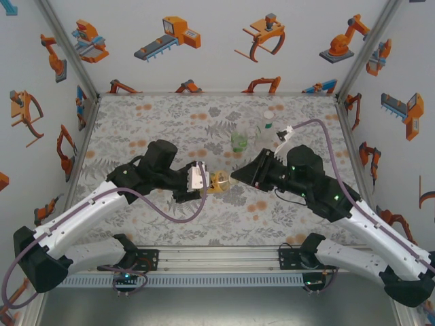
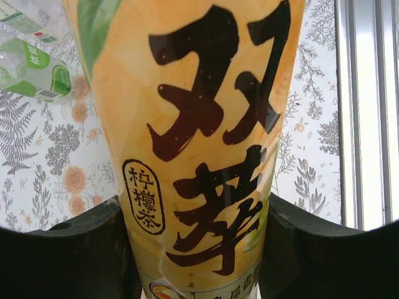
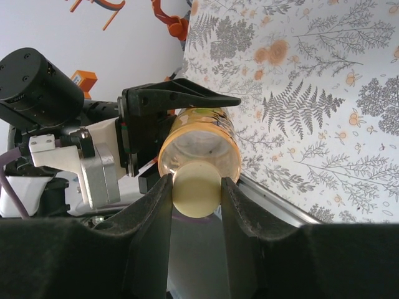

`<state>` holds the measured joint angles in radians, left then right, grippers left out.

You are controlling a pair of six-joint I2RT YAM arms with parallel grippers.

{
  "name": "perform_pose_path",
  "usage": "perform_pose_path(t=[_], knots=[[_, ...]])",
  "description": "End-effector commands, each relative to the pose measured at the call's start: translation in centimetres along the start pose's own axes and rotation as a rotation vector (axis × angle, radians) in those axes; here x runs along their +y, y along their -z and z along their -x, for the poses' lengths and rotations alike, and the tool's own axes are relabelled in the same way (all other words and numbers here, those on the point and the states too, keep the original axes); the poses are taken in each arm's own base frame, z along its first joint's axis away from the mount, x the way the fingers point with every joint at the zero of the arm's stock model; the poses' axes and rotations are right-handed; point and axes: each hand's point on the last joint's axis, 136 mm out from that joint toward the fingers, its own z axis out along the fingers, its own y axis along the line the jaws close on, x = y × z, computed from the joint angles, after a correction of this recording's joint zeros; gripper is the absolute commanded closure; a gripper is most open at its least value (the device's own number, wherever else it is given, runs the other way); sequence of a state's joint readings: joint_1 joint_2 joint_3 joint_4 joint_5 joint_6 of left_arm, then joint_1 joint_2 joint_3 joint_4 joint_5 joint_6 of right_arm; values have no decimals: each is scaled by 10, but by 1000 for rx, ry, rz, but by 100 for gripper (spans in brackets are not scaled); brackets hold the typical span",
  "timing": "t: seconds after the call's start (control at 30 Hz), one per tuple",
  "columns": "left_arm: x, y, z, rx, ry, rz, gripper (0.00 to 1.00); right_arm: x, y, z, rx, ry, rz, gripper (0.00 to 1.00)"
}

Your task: Screw on the bottle caps

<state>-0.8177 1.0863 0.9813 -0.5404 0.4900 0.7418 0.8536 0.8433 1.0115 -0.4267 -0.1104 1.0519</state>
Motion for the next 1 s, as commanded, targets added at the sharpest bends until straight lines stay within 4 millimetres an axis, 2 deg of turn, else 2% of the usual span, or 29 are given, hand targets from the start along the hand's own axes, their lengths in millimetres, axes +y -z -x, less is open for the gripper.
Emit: perform_pose_path(t=[0.0, 0.13, 0.3, 0.43, 0.57, 0.73, 0.97], knots=[[-10, 6, 20, -80, -65, -39, 100, 16, 15, 23, -98, 142, 18, 62], [-11, 6, 21, -88, -65, -49, 100, 26, 31, 31, -144, 333, 30, 48], [-17, 6, 24, -108, -66, -77, 100, 49, 42, 28, -166, 654, 126, 48], [-24, 6, 27, -129, -66, -123, 100, 74, 50, 7, -145, 947, 293, 48], [-26, 6, 28, -135, -62, -145, 100, 91, 61, -27, -65, 1231, 492, 48], [-28, 6, 29, -137, -62, -154, 100, 87, 64, -55, 32, 1438, 613, 49], [-28, 6, 29, -135, -64, -155, 100, 74, 49, -65, 117, 1500, 618, 51]])
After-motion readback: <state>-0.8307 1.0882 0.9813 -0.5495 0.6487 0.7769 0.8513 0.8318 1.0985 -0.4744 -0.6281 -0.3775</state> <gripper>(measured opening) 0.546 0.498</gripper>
